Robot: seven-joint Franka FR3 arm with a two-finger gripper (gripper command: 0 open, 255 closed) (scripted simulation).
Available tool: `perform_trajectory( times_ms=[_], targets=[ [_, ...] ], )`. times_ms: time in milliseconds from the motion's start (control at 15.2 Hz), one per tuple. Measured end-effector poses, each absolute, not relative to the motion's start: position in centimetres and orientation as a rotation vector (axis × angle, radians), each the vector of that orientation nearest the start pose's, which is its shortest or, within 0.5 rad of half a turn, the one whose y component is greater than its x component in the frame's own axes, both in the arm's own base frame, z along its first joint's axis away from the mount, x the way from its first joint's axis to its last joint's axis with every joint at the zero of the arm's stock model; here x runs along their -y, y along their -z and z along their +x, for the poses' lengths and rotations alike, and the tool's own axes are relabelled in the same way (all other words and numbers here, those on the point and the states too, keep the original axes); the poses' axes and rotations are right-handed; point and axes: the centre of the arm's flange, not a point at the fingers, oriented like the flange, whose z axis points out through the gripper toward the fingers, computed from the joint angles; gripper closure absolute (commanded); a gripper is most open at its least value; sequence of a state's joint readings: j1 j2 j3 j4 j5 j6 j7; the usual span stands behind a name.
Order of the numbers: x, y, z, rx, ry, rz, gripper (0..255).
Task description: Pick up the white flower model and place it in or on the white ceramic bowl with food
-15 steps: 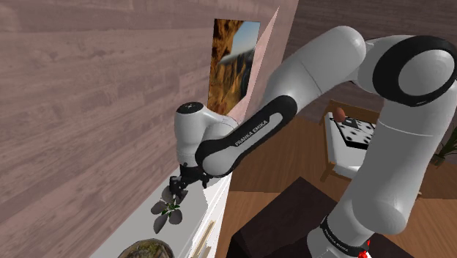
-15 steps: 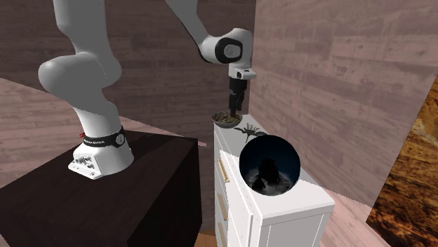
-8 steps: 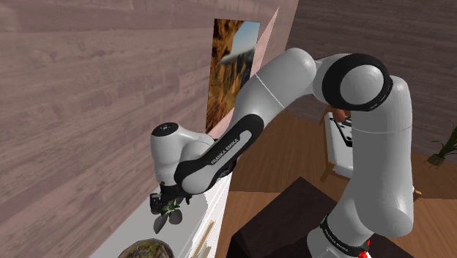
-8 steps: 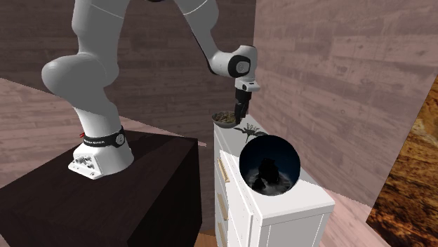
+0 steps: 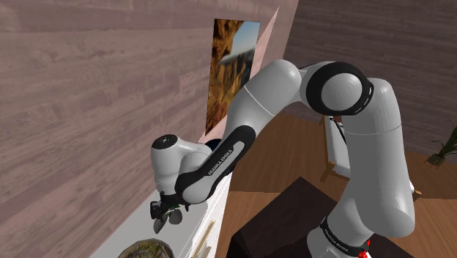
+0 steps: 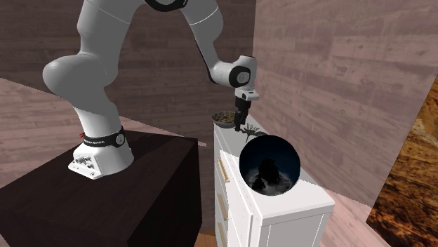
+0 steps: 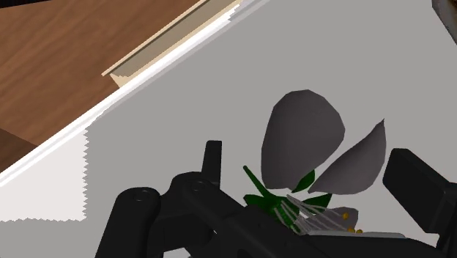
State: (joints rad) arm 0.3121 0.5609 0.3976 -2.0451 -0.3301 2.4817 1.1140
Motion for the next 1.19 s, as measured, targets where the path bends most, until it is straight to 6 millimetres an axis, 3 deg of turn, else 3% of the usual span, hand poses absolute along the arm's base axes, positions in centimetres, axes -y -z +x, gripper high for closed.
perform_trajectory(
  times_ms=[396, 462, 1188],
  targets=[
    [-38.30, -17.16, 44.28, -0.291, -0.078, -3.163, 0],
    [-38.30, -17.16, 44.28, -0.291, -0.078, -3.163, 255],
    [-38.34, -17.69, 44.38, -0.291, -0.071, -3.160, 255]
  ],
)
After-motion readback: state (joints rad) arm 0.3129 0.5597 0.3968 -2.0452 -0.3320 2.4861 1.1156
